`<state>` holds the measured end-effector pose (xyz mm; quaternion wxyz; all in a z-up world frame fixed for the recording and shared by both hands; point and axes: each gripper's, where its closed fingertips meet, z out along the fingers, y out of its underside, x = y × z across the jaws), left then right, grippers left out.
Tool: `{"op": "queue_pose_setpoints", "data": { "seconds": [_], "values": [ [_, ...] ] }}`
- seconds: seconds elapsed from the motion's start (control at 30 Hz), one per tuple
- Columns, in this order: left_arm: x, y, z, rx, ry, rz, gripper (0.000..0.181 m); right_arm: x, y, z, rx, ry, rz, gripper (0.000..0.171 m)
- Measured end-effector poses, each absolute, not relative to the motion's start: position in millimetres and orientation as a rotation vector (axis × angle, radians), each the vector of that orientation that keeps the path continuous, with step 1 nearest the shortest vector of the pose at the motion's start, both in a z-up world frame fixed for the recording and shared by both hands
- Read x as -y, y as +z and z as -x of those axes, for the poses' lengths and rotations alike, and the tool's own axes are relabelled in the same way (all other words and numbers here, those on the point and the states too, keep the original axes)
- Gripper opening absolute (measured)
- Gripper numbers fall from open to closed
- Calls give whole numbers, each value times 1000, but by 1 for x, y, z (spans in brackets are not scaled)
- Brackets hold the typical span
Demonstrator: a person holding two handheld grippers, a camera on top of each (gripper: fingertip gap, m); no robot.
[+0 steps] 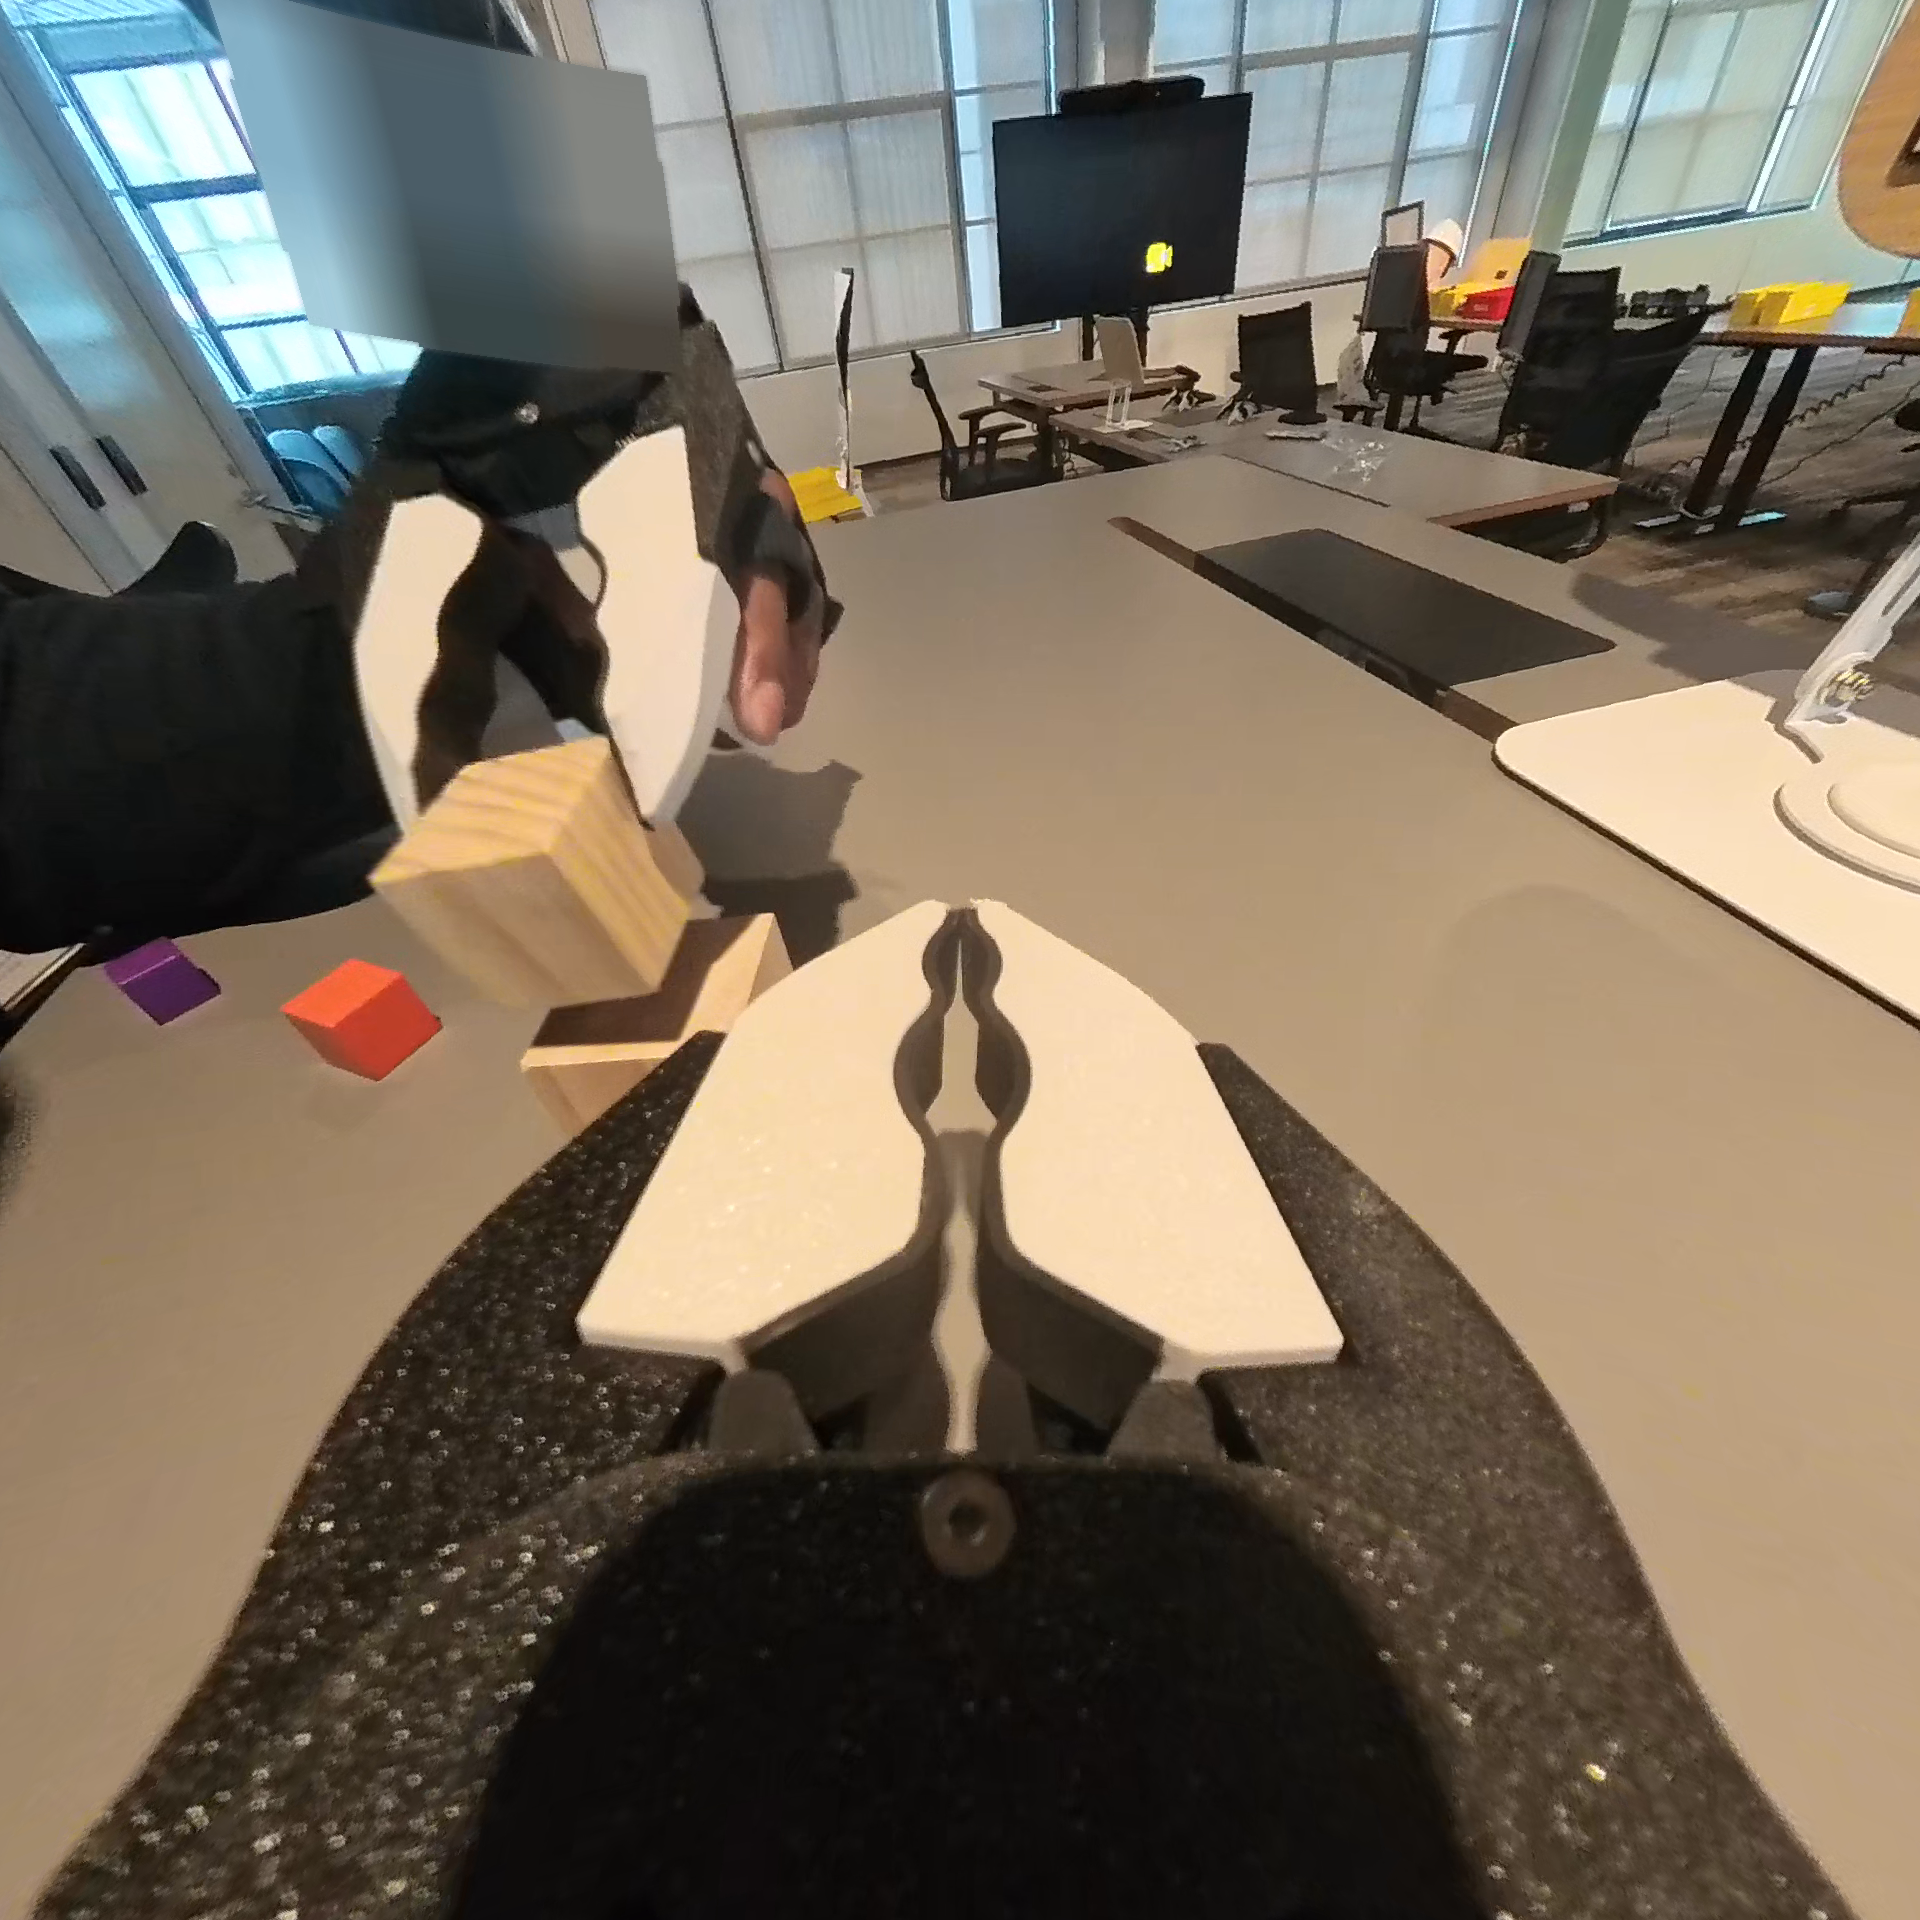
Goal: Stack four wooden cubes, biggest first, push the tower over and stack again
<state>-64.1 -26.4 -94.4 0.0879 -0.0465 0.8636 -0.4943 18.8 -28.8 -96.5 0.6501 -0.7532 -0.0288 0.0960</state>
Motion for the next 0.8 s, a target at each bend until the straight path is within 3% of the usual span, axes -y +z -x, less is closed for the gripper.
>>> {"op": "queue_pose_setpoints", "data": {
  "seconds": [0.8],
  "values": [
    [17,-113,64,-2628,-1329,278,44,28,-97,-20,54,224,1712,0]
  ]
}}
